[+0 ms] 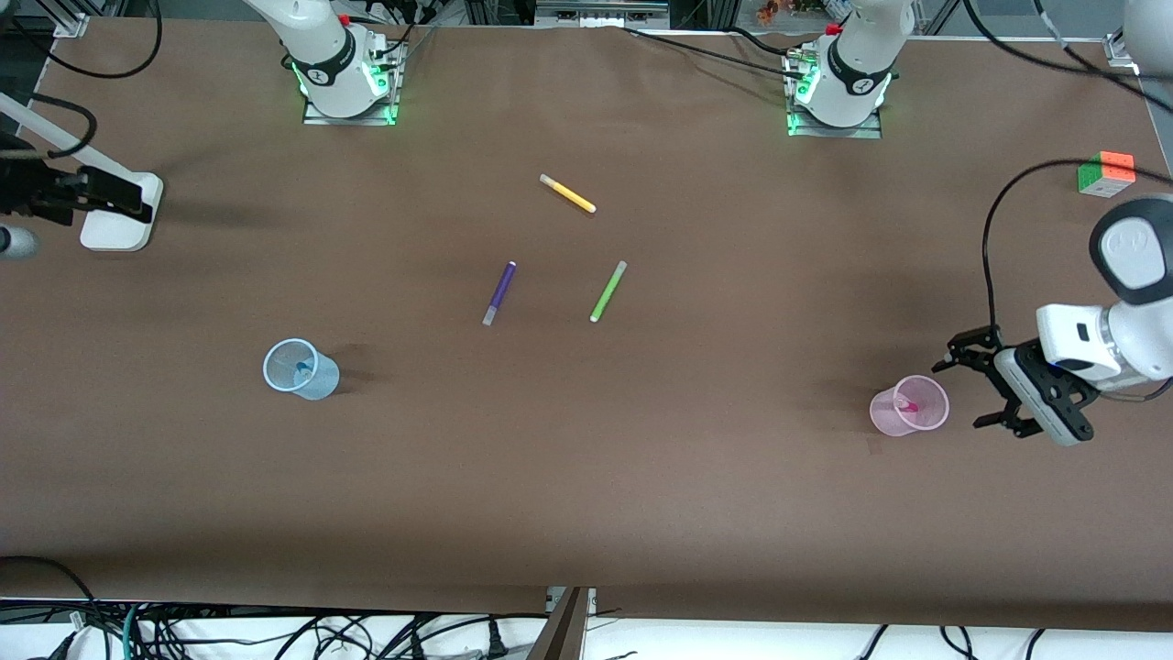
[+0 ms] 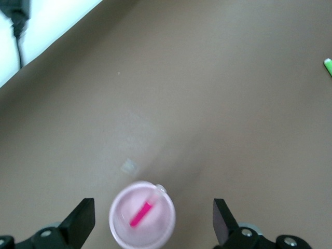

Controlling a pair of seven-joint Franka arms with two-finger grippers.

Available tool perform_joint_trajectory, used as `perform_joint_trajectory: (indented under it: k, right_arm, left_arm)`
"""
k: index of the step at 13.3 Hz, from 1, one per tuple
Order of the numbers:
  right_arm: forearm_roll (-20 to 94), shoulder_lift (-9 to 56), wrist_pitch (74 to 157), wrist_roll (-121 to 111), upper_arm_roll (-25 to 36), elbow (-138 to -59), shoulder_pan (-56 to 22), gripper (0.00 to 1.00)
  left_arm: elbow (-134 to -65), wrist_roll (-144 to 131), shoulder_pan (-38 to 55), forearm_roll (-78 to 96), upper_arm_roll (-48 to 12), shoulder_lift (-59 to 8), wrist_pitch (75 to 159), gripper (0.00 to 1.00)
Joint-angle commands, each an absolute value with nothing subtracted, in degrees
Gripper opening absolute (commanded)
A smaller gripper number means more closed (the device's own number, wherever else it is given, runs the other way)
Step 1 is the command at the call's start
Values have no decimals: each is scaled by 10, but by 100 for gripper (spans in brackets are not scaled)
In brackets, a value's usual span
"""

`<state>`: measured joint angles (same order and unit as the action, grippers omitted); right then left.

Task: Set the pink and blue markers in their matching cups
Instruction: 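Open both grippers and lift them away from the cups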

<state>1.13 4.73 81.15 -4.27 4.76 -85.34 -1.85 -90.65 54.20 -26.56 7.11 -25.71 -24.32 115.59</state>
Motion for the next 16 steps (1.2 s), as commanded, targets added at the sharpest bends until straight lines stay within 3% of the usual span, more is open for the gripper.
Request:
perform_joint_trajectory:
  k: [1,6,16]
  right_arm:
    - [2,35,824,-34,31,-878,-16,100]
    - [2,47,819,-38,29,-864,-18,100]
    - [-4,58,819,-37,29,-846,-18,100]
  left_arm:
    - [-895,381,-232,15,-252,-179,1088,100]
    - [-802,101,-202,-13,-253,-157,934,100]
    - [-799,-21,-165,-66,-285,-141,863,100]
